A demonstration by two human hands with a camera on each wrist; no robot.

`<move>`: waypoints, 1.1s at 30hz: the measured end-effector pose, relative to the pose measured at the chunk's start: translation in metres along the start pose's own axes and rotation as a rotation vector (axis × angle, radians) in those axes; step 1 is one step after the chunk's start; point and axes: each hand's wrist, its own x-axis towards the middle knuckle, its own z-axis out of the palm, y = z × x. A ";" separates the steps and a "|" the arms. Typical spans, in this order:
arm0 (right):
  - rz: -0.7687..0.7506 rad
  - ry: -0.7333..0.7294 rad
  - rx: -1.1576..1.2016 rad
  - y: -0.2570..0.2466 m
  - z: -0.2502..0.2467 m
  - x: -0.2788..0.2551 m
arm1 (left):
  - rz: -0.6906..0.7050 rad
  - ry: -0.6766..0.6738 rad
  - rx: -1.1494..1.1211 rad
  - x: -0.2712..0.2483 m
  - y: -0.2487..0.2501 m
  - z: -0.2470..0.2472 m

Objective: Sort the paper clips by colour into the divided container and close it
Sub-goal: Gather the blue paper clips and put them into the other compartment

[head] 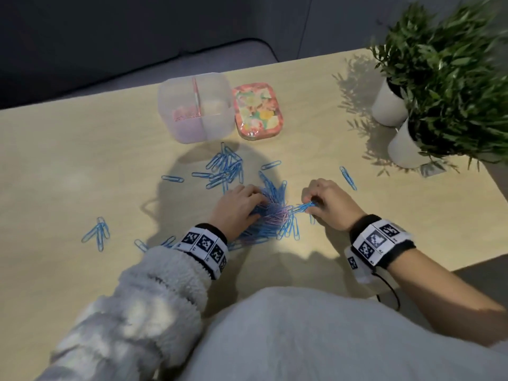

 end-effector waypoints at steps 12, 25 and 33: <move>0.289 0.248 0.169 0.030 -0.029 -0.011 | 0.145 0.127 0.136 0.005 0.021 0.008; 0.166 0.010 0.048 -0.028 0.023 -0.028 | 0.092 0.163 0.204 -0.009 0.005 0.013; 0.214 0.175 0.166 -0.008 0.005 -0.029 | 0.113 0.200 0.165 -0.012 0.008 0.013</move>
